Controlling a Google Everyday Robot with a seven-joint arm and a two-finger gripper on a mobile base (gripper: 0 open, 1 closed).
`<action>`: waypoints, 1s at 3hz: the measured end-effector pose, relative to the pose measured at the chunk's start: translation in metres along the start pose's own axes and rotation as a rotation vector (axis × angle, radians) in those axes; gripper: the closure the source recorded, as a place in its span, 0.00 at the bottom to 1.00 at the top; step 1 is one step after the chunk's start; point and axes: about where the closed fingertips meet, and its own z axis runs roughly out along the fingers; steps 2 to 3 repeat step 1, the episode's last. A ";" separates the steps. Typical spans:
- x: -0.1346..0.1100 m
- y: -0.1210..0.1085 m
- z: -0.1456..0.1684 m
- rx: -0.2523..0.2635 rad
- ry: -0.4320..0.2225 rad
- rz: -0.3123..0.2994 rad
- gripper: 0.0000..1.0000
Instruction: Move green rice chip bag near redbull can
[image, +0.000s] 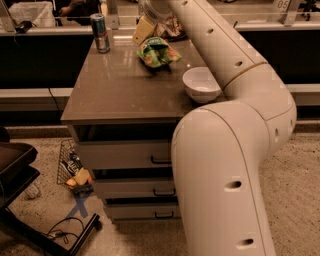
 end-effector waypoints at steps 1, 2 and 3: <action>0.000 0.000 0.000 0.000 0.000 0.000 0.00; 0.000 0.000 0.000 0.000 0.000 0.000 0.00; 0.000 0.000 0.000 0.000 0.000 0.000 0.00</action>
Offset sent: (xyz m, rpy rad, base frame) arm 0.0000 0.0000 0.0000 0.0000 0.0000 0.0000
